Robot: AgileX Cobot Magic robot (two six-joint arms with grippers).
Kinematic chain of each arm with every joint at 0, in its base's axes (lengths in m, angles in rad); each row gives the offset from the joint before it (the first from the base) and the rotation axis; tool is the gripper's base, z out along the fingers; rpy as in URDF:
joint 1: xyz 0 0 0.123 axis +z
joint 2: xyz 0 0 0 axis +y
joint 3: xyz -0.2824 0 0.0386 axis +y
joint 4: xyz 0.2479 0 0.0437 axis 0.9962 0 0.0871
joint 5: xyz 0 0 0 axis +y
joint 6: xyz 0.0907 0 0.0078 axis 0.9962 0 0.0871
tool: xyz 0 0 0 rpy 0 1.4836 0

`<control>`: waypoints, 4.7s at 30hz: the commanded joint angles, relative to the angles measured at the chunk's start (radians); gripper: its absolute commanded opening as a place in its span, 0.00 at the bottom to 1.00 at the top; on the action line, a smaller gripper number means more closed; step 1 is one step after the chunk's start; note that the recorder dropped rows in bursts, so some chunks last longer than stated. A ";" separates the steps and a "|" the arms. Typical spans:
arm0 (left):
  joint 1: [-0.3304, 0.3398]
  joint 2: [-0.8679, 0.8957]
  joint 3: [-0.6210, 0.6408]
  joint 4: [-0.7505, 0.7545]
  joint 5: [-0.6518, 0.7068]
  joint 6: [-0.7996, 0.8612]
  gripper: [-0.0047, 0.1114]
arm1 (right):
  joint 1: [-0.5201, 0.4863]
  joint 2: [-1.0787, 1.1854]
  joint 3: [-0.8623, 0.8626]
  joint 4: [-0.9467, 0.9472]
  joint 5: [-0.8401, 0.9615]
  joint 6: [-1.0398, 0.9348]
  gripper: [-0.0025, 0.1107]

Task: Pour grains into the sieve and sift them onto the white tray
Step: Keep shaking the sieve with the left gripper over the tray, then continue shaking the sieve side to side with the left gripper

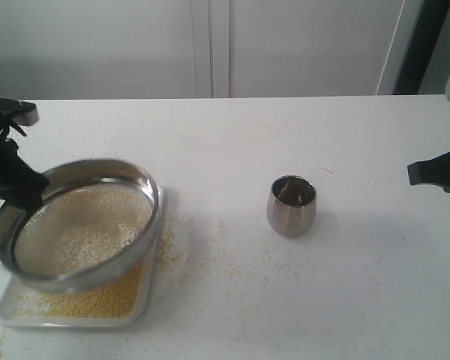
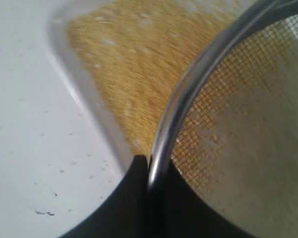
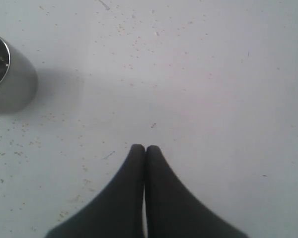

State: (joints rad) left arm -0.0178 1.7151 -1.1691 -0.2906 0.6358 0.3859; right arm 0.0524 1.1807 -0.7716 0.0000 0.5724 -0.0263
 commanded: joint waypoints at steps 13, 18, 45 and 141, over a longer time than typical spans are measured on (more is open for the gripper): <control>-0.035 -0.012 -0.007 -0.049 -0.168 -0.163 0.04 | -0.004 -0.007 -0.005 0.000 -0.006 -0.003 0.02; -0.087 -0.015 -0.007 -0.043 -0.026 0.362 0.04 | -0.004 -0.007 -0.005 0.000 -0.006 -0.003 0.02; -0.022 -0.016 -0.007 -0.044 -0.095 -0.173 0.04 | -0.004 -0.007 -0.005 0.000 -0.006 -0.003 0.02; -0.027 0.038 -0.258 0.069 0.249 -0.210 0.04 | -0.004 -0.007 -0.005 0.000 -0.006 -0.003 0.02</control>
State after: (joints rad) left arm -0.0412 1.7630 -1.4191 -0.1902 0.8650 0.1872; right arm 0.0524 1.1807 -0.7716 0.0000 0.5724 -0.0263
